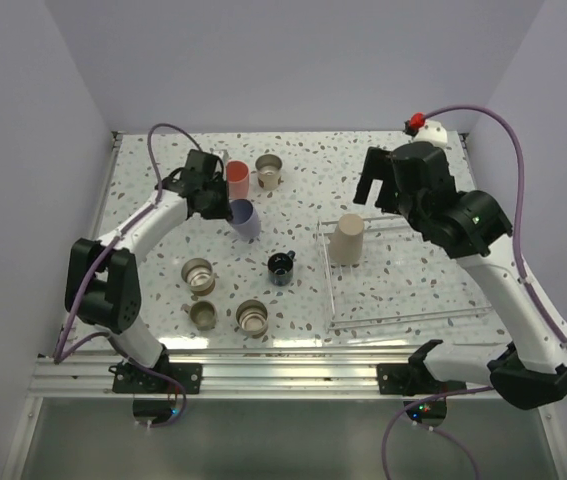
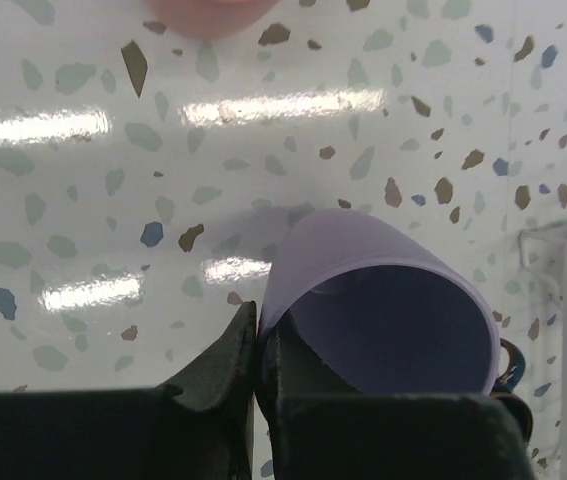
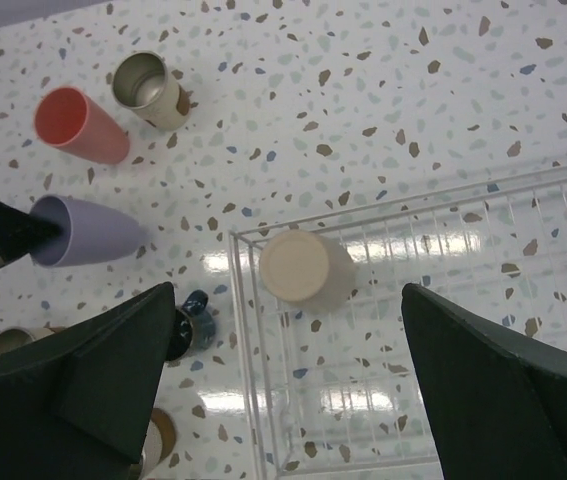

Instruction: Load the cups into the dish rack

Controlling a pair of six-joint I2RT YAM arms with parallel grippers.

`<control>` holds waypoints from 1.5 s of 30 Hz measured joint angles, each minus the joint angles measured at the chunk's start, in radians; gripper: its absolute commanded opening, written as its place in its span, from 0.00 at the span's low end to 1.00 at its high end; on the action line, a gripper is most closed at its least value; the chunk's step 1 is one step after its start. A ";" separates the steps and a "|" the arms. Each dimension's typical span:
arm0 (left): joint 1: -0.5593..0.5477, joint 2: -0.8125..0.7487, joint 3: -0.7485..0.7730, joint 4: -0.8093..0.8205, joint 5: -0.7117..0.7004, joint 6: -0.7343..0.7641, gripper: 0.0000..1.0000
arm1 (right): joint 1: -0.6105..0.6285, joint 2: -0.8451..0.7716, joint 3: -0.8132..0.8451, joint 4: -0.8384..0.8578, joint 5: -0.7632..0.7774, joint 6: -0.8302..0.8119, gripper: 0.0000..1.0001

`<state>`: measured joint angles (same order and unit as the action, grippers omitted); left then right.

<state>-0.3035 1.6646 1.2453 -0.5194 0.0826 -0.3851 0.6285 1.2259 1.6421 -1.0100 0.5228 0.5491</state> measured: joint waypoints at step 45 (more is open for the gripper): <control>-0.021 -0.674 -0.285 1.060 0.399 -0.810 0.00 | -0.001 0.025 -0.087 0.849 -0.833 0.694 0.98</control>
<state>-0.3241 0.9905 0.9600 0.5404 0.4812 -1.1950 0.6273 1.2507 1.5555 -0.1612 -0.3103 1.2434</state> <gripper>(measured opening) 0.060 0.985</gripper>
